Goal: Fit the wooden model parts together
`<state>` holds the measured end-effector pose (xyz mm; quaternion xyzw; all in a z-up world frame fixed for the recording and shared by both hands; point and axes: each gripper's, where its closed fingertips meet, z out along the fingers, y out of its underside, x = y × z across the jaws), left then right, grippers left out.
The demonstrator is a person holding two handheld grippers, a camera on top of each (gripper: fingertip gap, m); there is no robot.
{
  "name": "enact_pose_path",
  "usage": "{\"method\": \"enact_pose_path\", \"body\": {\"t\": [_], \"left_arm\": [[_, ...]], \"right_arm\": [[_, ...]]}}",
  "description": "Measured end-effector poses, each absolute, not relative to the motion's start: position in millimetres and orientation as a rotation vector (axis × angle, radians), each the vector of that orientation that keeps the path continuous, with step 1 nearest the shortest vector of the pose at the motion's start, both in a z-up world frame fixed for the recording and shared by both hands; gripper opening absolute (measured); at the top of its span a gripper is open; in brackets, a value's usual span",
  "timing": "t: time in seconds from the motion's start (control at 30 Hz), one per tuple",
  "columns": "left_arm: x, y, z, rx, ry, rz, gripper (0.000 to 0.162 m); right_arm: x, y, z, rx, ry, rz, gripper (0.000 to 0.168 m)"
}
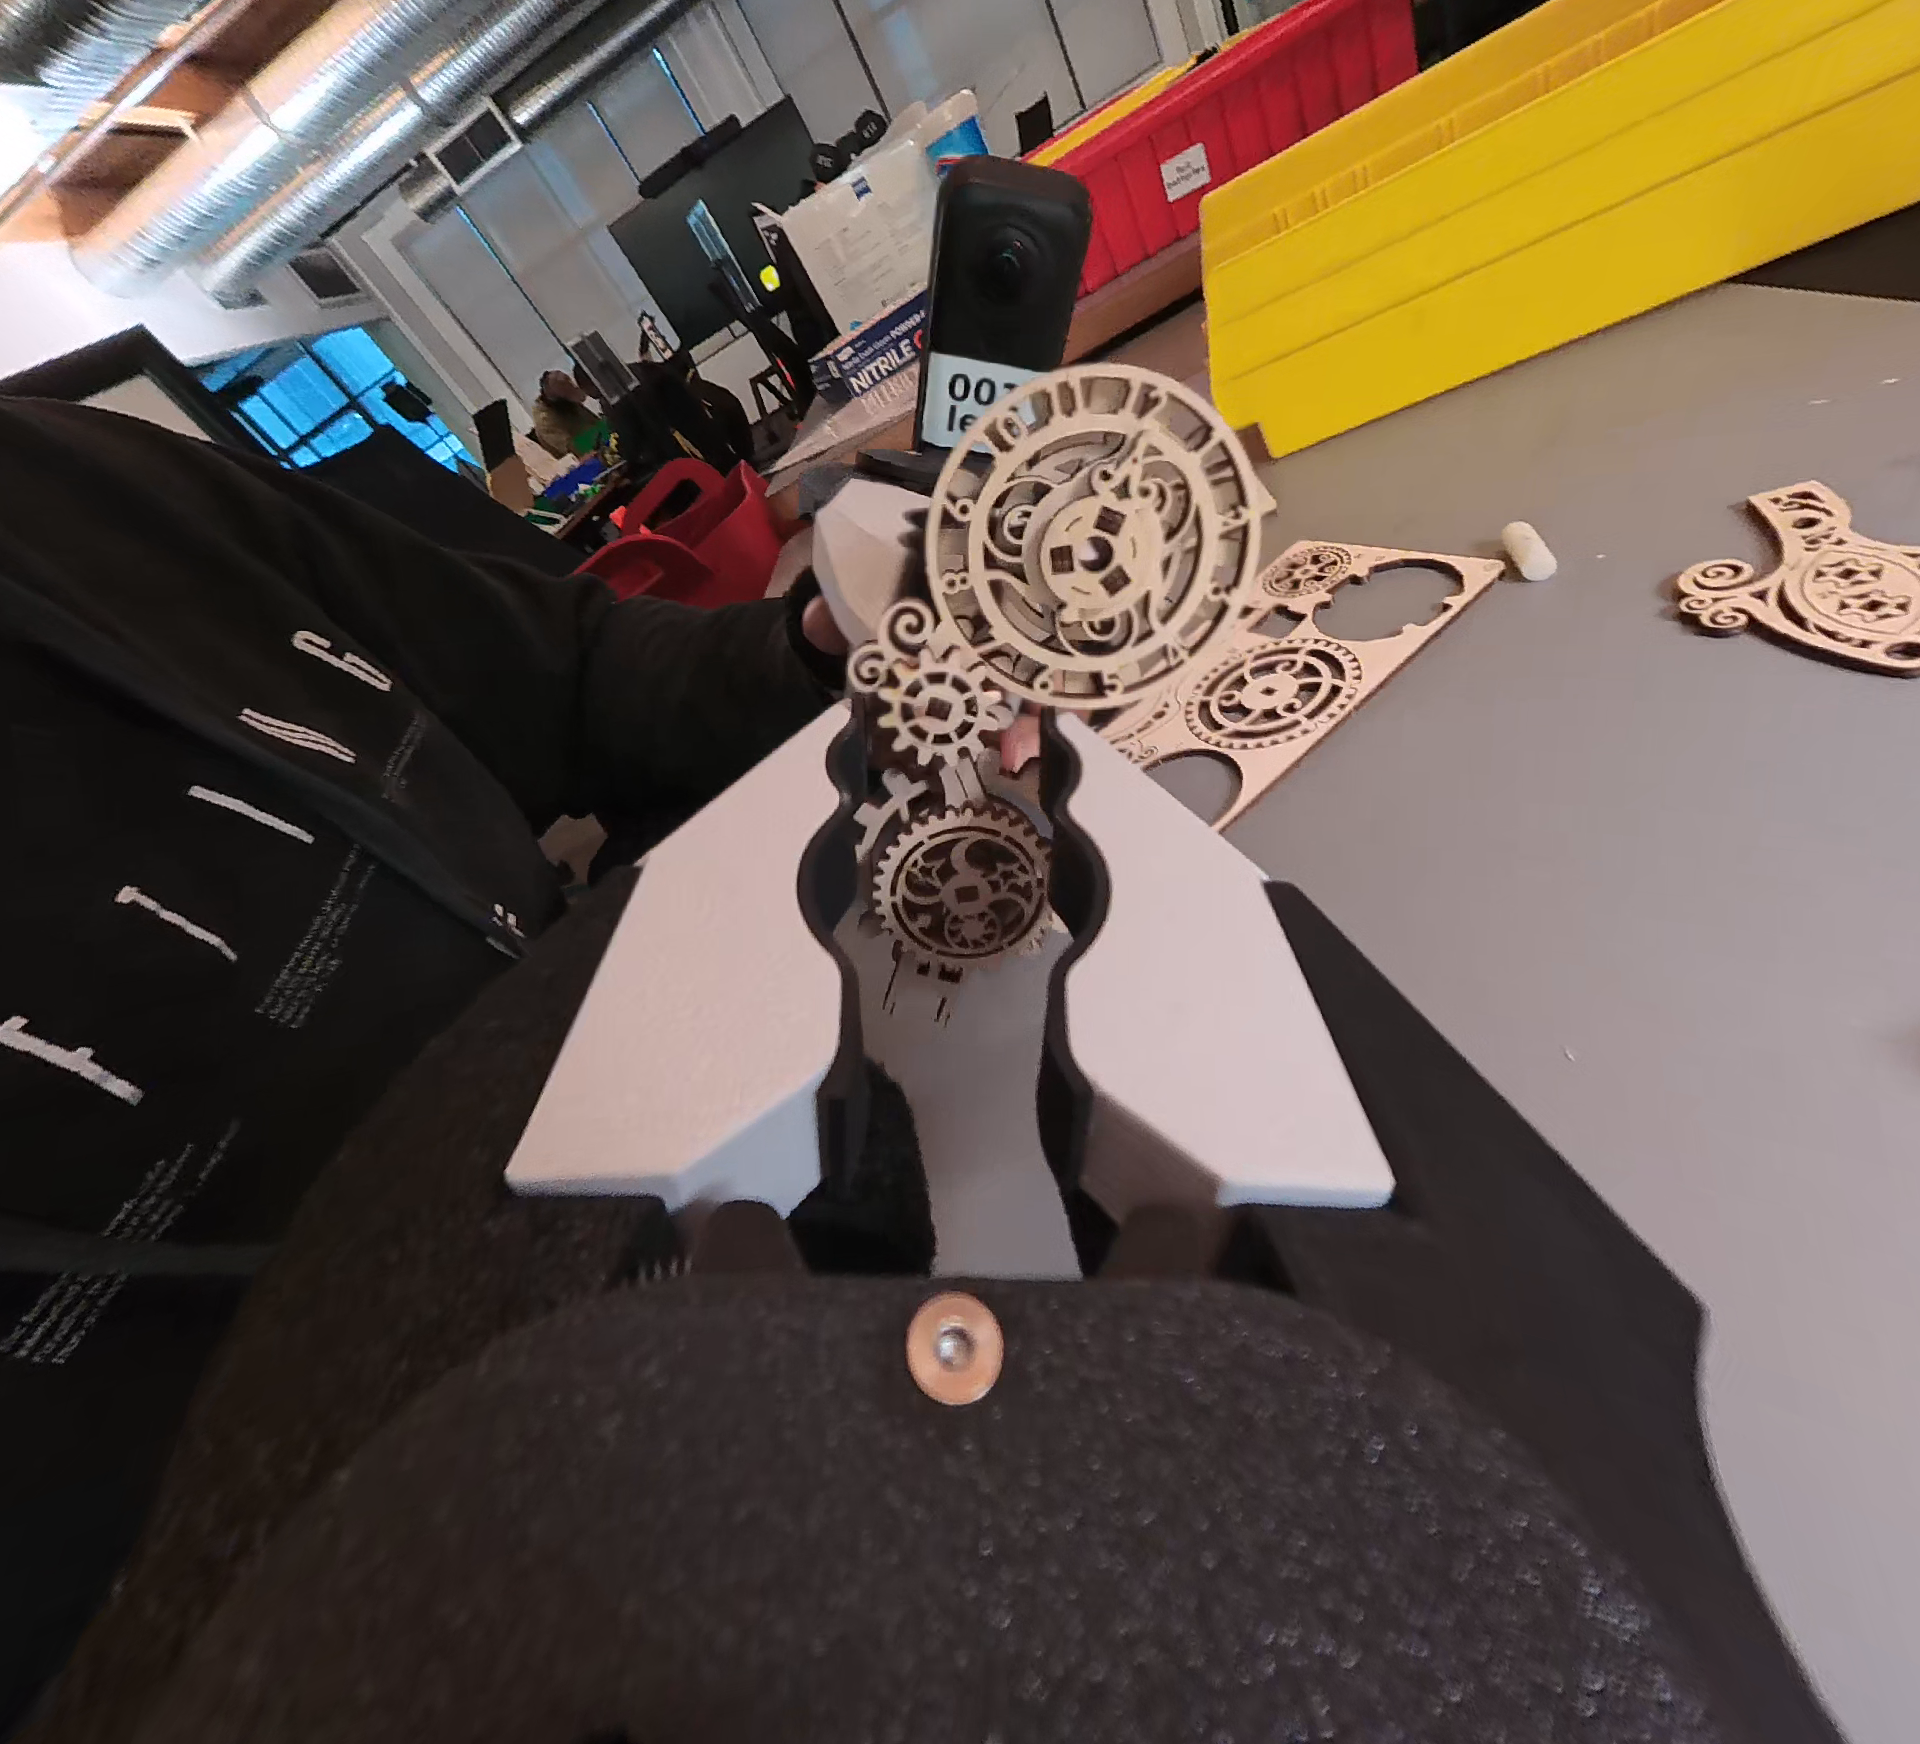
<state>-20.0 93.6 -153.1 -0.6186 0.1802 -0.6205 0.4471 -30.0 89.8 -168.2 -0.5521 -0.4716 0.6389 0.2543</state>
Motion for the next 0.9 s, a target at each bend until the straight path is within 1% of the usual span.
{"method": "enact_pose_path", "body": {"t": [0.03, 0.07, 0.1, 0.13, 0.2, 0.33, 0.43, 0.47, 0.5, 0.53, 0.63, 0.7, 0.83, 0.9], "left_arm": [[-22, 93, -150, -1.519, 0.451, -1.534, 0.025], [-25, 94, -147, -1.512, 0.459, -1.516, 0.034], [-30, 96, -146, -1.512, 0.478, -1.472, 0.037], [-36, 98, -148, -1.531, 0.512, -1.397, 0.036], [-44, 103, -169, -1.644, 0.619, -1.193, 0.029], [-45, 96, -239, -1.905, 0.998, -0.768, 0.017], [-42, 88, -275, -1.958, 1.267, -0.474, 0.018], [-41, 88, -279, -1.955, 1.306, -0.424, 0.019], [-39, 87, -278, -1.941, 1.322, -0.425, 0.015], [-39, 86, -280, -1.952, 1.341, -0.425, 0.018], [-41, 83, -283, -1.981, 1.373, -0.438, 0.015], [-42, 82, -283, -1.985, 1.379, -0.425, 0.016], [-38, 78, -284, -1.976, 1.405, -0.432, 0.006], [-37, 78, -285, -1.971, 1.409, -0.423, 0.004]], "right_arm": [[-29, 90, -166, -1.483, -1.281, 1.745, 0.025], [-27, 91, -164, -1.469, -1.28, 1.746, 0.025], [-25, 93, -163, -1.454, -1.281, 1.74, 0.025], [-23, 95, -160, -1.437, -1.283, 1.731, 0.025], [-18, 102, -157, -1.426, -1.27, 1.698, 0.025], [-9, 114, -156, -1.423, -1.256, 1.665, 0.025], [-4, 120, -153, -1.422, -1.225, 1.68, 0.025], [-3, 122, -152, -1.421, -1.216, 1.68, 0.026], [-2, 123, -151, -1.42, -1.213, 1.681, 0.025], [-1, 123, -150, -1.417, -1.213, 1.682, 0.025], [1, 121, -148, -1.405, -1.222, 1.679, 0.026], [2, 121, -148, -1.401, -1.229, 1.675, 0.026], [3, 122, -148, -1.406, -1.223, 1.684, 0.026], [4, 122, -148, -1.407, -1.219, 1.687, 0.026]]}}
